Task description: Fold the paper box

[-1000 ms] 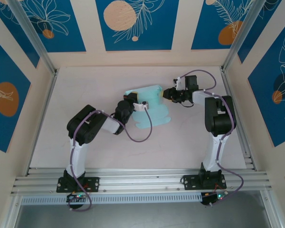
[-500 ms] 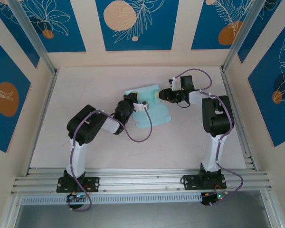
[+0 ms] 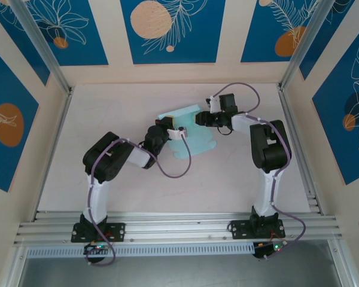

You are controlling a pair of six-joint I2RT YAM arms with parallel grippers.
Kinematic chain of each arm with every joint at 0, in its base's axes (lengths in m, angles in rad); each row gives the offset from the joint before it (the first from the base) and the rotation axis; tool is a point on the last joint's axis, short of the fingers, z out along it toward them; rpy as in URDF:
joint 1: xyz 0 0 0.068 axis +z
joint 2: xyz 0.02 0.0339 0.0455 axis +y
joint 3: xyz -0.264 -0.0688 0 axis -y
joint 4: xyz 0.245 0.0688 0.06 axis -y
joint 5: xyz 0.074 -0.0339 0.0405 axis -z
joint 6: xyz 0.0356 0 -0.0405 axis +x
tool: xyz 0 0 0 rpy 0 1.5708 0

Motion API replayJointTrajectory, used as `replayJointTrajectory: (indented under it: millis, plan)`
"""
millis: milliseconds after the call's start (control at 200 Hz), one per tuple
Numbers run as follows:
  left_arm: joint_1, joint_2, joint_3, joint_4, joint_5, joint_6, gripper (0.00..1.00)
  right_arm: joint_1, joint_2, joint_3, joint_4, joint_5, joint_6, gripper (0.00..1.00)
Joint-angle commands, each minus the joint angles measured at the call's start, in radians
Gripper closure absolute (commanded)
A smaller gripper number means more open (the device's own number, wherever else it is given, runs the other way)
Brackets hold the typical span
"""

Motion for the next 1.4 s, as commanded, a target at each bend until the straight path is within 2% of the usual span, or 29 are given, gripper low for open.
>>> replayJointTrajectory:
  millis: [0, 190, 400, 650, 790, 895, 1005, 1065, 1185, 1275, 1395]
  plan:
    - [0.007, -0.029, 0.014, -0.103, 0.086, -0.058, 1.0, 0.009, 0.021, 0.046, 0.003, 0.035, -0.042, 0.53]
    - [0.038, -0.084, 0.027, -0.267, 0.182, -0.148, 1.0, 0.009, 0.028, 0.105, -0.066, 0.065, -0.09, 0.54]
    - [0.05, -0.082, 0.069, -0.383, 0.256, -0.158, 1.0, 0.008, 0.031, 0.113, -0.068, 0.056, -0.104, 0.54]
    - [0.069, -0.05, 0.16, -0.47, 0.288, -0.208, 1.0, 0.006, 0.037, 0.116, -0.08, 0.062, -0.113, 0.55]
    - [0.071, -0.053, 0.183, -0.492, 0.31, -0.257, 1.0, 0.013, 0.038, 0.105, -0.085, 0.124, -0.11, 0.63]
    - [0.072, -0.058, 0.19, -0.498, 0.319, -0.294, 1.0, 0.027, 0.034, 0.091, -0.077, 0.191, -0.11, 0.75]
    - [0.069, -0.069, 0.186, -0.492, 0.308, -0.335, 0.99, 0.053, 0.015, 0.07, -0.06, 0.275, -0.123, 0.76]
    - [0.068, -0.078, 0.187, -0.488, 0.287, -0.37, 0.94, 0.068, 0.004, 0.056, -0.049, 0.318, -0.138, 0.78]
    - [0.066, -0.117, 0.19, -0.497, 0.242, -0.471, 0.79, 0.107, -0.026, 0.015, -0.007, 0.402, -0.17, 0.79]
    - [0.064, -0.177, 0.191, -0.529, 0.19, -0.578, 0.59, 0.128, -0.048, -0.014, 0.014, 0.447, -0.187, 0.81]
    - [0.066, -0.283, 0.165, -0.548, 0.123, -0.725, 0.4, 0.166, -0.099, -0.079, 0.067, 0.506, -0.219, 0.84]
